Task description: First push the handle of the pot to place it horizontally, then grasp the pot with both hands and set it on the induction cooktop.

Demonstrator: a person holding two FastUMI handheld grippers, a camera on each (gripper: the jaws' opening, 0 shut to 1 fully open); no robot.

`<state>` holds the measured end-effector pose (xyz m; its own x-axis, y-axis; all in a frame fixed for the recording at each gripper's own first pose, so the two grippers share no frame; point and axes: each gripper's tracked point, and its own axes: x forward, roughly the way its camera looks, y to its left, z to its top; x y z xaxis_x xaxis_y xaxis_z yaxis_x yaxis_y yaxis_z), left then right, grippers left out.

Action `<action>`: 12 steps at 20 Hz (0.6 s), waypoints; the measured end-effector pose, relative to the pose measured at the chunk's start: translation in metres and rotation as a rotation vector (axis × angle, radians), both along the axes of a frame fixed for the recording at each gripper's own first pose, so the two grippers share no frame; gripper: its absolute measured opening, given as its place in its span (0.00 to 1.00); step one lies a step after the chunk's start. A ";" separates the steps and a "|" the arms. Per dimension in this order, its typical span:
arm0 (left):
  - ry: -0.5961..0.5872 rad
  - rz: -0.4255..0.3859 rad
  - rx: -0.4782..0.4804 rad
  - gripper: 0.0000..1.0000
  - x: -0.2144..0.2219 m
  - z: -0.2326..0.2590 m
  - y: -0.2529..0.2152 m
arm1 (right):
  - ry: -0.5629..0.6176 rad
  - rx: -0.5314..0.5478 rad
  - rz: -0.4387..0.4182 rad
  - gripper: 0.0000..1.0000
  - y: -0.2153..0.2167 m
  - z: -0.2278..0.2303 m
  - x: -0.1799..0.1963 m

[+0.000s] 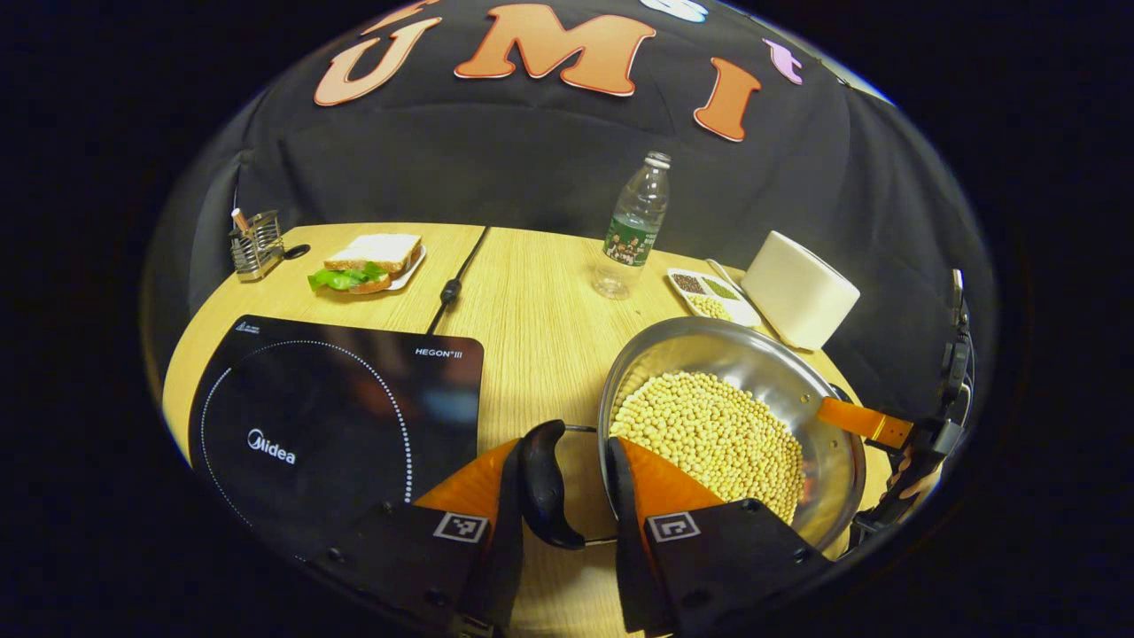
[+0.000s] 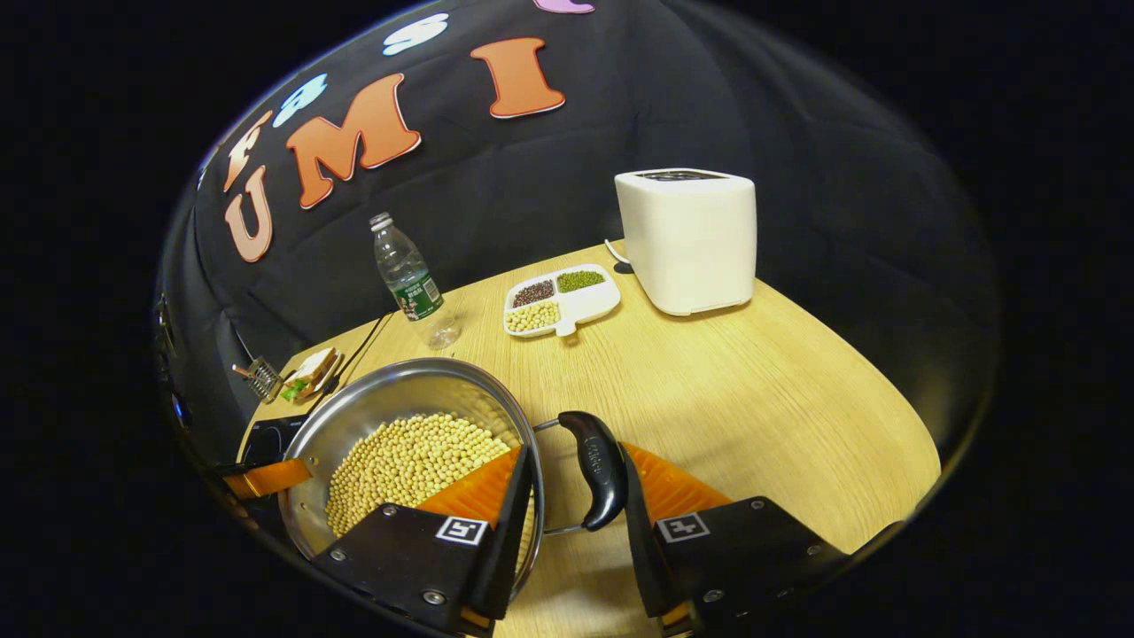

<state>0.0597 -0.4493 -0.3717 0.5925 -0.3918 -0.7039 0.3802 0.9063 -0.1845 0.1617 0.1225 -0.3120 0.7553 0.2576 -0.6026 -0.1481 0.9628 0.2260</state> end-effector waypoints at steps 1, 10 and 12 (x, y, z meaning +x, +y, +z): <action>0.007 -0.002 0.002 0.51 -0.001 0.001 0.002 | 0.007 0.000 -0.003 0.55 0.001 0.000 -0.001; 0.011 0.004 -0.042 0.51 0.014 0.050 0.033 | -0.051 0.042 0.007 0.53 0.032 0.051 -0.012; 0.013 0.009 -0.045 0.51 0.017 0.065 0.047 | -0.068 0.052 0.021 0.53 0.045 0.066 -0.016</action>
<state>0.0765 -0.4019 -0.3071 0.5873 -0.4183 -0.6928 0.3695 0.9002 -0.2303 0.1453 0.1675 -0.2457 0.7881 0.3033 -0.5356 -0.1846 0.9466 0.2644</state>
